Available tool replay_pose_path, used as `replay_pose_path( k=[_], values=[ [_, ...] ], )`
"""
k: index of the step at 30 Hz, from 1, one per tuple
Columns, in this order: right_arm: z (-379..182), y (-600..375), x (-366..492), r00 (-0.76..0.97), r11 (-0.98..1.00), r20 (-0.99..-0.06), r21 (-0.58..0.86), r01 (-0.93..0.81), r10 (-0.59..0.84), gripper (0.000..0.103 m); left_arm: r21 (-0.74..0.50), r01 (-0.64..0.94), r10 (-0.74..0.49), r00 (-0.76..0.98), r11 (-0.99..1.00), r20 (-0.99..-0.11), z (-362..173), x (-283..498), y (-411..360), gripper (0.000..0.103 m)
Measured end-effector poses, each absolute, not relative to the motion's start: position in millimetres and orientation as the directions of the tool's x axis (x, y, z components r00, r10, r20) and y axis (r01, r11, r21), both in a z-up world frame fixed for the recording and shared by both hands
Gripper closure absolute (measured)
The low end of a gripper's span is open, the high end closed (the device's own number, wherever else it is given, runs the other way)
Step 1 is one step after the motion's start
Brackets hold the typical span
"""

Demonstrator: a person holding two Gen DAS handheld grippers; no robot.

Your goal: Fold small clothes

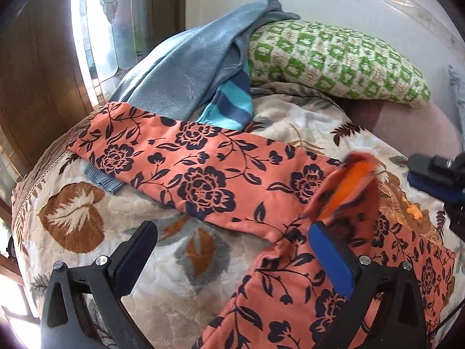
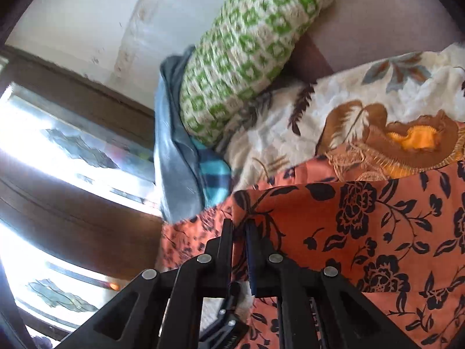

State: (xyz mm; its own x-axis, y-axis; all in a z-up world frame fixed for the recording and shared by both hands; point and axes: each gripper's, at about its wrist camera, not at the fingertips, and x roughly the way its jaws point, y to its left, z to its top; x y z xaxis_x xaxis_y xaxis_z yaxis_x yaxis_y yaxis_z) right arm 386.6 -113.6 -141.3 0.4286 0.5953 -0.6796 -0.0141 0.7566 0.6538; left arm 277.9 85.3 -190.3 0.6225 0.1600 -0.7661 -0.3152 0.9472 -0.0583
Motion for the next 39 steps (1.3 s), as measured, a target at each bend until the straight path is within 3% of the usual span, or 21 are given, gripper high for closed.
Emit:
replay_pose_path(
  k=[4,8,13,20,23,28,31,34,38,39],
  values=[
    [-165,-108,381,0.338,0.822,-0.76,0.564,-0.081,0.555,0.092,-0.06,-0.339,0.171,0.609,0.939,-0.775,-192,281,94,0.0],
    [-163,-154,358,0.37,0.839,-0.767,0.541,-0.067,0.524,0.092,-0.06,-0.336,0.166,0.604,0.94,-0.78,-193,286,95,0.0],
    [-175,-230,324,0.411,0.894,-0.825,0.445,0.054,0.386,0.092,-0.055,-0.367,0.181,0.577,0.928,-0.797,-202,295,105,0.0],
    [-243,-336,288,0.345,0.907,-0.923,0.284,0.311,0.17,0.095,0.049,-0.346,0.235,0.52,0.937,-0.821,-228,313,86,0.0],
    [-244,-357,269,0.416,0.859,-0.869,0.41,0.307,0.266,0.094,0.123,-0.289,0.255,0.477,0.949,-0.842,-239,320,73,0.0],
    [-225,-362,249,0.499,0.867,-0.827,0.427,0.256,0.26,0.092,0.033,-0.395,0.246,0.502,0.918,-0.829,-222,314,110,0.0],
    [-213,-347,244,0.568,0.829,-0.737,0.536,0.16,0.366,0.092,-0.02,-0.467,0.244,0.498,0.884,-0.832,-215,309,143,0.0],
    [-211,-324,245,0.58,0.816,-0.692,0.573,0.077,0.43,0.079,-0.091,-0.549,0.242,0.504,0.831,-0.829,-209,301,178,0.0],
    [-212,-292,243,0.564,0.848,-0.708,0.53,0.026,0.425,0.049,-0.194,-0.63,0.237,0.534,0.752,-0.812,-204,293,227,0.0],
    [-212,-287,241,0.56,0.852,-0.709,0.524,0.012,0.428,0.049,-0.225,-0.649,0.232,0.54,0.727,-0.809,-206,292,241,0.0]
  ],
)
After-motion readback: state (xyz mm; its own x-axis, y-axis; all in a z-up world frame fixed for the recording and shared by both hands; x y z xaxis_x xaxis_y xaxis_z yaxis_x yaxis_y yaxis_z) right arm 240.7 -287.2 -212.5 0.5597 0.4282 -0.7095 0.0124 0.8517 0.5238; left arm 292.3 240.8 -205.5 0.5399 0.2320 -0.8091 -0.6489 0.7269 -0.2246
